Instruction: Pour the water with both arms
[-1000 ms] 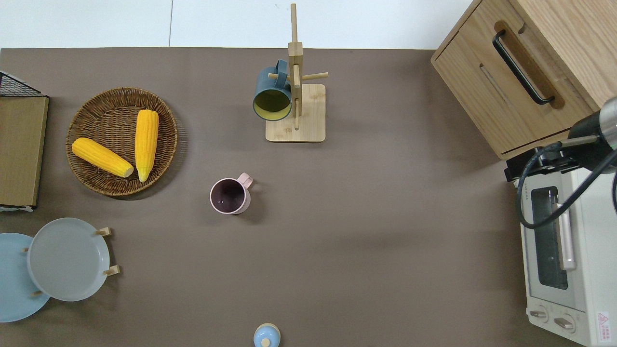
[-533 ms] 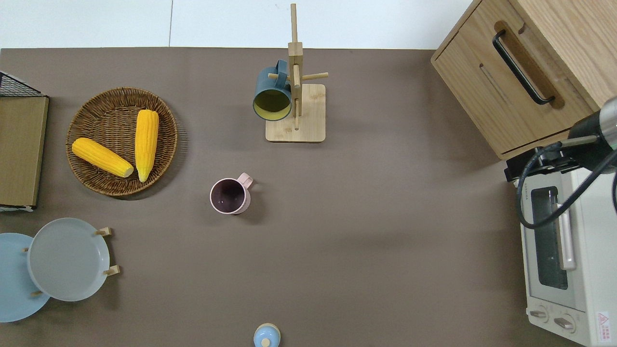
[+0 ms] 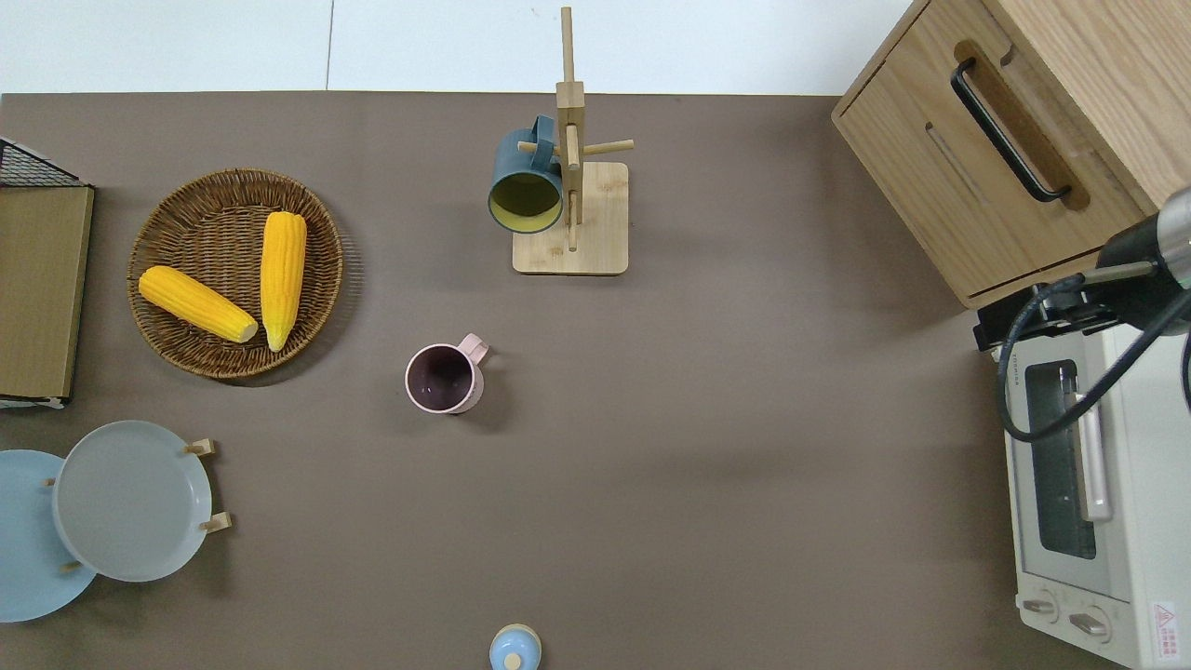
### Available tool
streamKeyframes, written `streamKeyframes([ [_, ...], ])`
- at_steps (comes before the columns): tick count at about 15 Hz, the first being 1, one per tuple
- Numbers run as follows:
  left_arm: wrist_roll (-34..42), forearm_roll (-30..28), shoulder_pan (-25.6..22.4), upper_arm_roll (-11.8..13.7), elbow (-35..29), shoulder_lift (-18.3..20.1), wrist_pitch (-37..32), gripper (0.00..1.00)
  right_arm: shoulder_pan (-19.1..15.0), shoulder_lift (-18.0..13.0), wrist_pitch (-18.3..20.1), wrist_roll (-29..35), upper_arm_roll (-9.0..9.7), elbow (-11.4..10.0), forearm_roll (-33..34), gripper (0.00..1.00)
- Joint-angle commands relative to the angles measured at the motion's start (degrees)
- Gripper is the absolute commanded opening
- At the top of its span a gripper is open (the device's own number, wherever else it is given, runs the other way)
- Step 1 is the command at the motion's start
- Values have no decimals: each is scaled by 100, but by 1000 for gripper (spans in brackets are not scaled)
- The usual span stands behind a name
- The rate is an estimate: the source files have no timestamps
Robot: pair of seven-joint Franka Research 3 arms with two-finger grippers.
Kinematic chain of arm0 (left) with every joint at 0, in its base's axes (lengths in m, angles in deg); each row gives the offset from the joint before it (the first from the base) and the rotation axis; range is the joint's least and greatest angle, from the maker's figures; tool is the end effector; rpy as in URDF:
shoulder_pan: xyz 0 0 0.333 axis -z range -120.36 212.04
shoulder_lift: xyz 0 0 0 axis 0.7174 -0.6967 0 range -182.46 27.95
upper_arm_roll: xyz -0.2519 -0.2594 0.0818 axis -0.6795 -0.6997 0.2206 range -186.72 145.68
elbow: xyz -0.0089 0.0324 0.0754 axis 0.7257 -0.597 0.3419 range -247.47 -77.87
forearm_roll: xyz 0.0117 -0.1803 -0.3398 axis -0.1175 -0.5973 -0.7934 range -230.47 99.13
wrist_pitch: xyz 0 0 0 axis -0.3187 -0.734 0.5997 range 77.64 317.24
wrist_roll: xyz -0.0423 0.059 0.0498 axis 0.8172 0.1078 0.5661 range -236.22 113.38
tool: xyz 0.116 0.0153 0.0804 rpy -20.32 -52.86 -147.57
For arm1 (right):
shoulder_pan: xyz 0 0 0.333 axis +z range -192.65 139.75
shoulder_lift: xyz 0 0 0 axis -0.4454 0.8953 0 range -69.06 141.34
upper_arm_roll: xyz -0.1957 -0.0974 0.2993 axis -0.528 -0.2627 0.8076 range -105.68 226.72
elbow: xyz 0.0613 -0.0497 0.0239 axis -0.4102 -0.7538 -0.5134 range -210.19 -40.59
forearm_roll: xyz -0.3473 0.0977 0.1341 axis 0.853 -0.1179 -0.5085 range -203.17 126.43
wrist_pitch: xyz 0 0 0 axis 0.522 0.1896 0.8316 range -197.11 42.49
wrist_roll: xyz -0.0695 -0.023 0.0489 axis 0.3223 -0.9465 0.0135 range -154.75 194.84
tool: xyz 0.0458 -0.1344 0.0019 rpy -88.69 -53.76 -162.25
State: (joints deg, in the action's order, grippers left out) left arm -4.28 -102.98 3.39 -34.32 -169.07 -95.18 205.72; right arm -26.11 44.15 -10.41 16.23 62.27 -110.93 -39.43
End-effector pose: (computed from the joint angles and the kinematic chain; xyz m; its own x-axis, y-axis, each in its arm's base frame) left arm 0.6173 0.3720 0.5140 0.6836 0.0147 0.7297 0.0377 -0.9992 -0.0152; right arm 0.5704 0.0222 0.6517 0.9871 0.1066 -0.1191 0.1037 -0.9941 -0.0307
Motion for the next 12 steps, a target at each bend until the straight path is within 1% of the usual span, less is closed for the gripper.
streamKeyframes([
  [1,315,-180,8,-44,-36,-44,264,146,-43,-115,-21,-84,18,-145,-106,992],
  [2,315,-180,-1,-53,-45,-44,264,326,-43,-124,-21,-84,18,-145,-106,992],
  [3,315,-189,-10,-62,-71,-88,264,359,-43,-124,-21,-84,18,-145,-97,992],
  [4,315,-198,-27,-79,-71,-140,264,413,-43,-124,-21,-84,18,-145,-97,992],
  [5,306,-276,-27,-79,-71,-158,264,536,-43,-124,-21,-84,18,-145,-97,992],
  [6,323,-329,-36,-71,-63,-176,255,951,-43,-124,-21,-84,18,-145,-97,992],
  [7,315,-330,-45,-71,-45,-176,246,997,-43,-124,-21,-84,18,-145,-97,992],
  [10,253,-268,-141,-9,17,-132,37,1000,-43,-124,-21,-84,18,-145,-97,992],
  [12,140,-224,-211,8,200,-54,-603,1000,-43,-124,-21,-84,18,-145,-97,992],
])
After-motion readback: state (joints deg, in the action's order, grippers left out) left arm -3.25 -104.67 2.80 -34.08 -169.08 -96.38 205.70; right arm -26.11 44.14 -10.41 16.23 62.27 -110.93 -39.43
